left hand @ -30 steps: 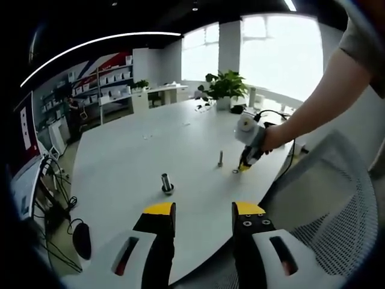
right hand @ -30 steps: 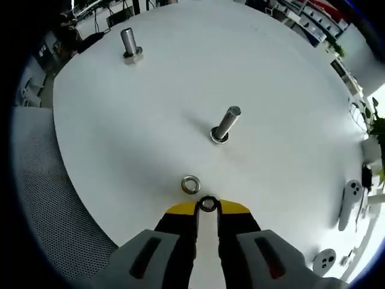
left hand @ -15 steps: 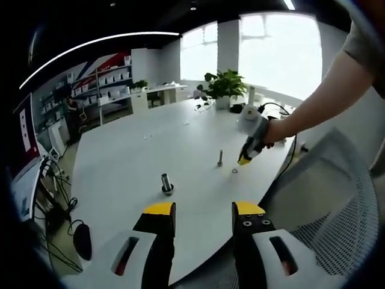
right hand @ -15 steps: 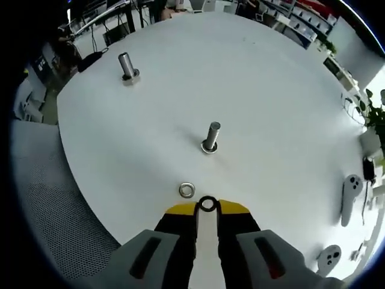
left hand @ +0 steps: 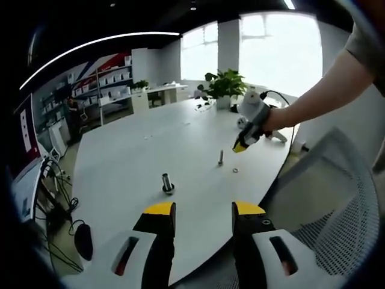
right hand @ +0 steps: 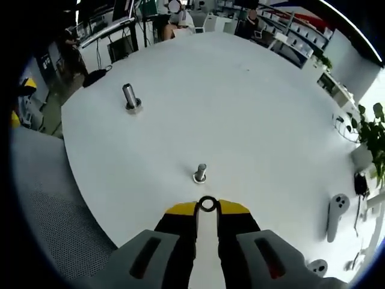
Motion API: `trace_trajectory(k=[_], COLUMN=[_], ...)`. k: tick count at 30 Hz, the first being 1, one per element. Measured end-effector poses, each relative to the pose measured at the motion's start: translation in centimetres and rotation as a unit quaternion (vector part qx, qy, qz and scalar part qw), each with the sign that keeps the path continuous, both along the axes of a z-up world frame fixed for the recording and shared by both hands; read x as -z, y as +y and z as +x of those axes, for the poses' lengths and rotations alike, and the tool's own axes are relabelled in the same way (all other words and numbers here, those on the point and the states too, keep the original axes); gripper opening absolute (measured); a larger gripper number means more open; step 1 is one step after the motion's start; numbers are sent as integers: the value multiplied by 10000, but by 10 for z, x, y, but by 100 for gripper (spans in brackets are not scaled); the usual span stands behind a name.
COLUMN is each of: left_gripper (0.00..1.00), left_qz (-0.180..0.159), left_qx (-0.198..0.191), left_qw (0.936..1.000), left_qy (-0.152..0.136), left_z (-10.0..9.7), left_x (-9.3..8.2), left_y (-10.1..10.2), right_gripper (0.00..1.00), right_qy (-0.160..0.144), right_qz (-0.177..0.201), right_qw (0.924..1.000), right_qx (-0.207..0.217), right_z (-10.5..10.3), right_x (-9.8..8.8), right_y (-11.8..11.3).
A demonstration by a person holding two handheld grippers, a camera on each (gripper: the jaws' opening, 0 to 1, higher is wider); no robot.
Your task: Place the washer onto the threaded stud by aligning its center hole with the stud, sliding it down to the base, and recovering from edge contact or off-axis alignment until the washer reaches the visible bottom stop.
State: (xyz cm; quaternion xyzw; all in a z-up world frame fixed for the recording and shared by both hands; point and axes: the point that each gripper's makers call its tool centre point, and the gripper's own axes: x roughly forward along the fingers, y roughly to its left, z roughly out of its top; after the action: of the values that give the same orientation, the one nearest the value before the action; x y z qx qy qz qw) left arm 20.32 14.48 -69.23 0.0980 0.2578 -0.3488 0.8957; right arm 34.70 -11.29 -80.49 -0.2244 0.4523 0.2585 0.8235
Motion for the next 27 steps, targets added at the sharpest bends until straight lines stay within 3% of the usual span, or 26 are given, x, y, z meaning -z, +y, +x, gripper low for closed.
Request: trace_trajectory(k=[6,27], left_gripper=[36,36], left_qz=[30,115], left_qx=[-59,-48], left_qw=[10000,9999], left_qy=[-15,-18], left_z=[0,1], left_x=[0,2], left_y=[2,3], right_gripper=[13,13], right_qy=[-164,-87], right_qz=[18,-65], right_qw=[9997,9978], right_qx=[-176,-657], right_z=[9,19], right_x=[-8,-5], right_y=[6,24])
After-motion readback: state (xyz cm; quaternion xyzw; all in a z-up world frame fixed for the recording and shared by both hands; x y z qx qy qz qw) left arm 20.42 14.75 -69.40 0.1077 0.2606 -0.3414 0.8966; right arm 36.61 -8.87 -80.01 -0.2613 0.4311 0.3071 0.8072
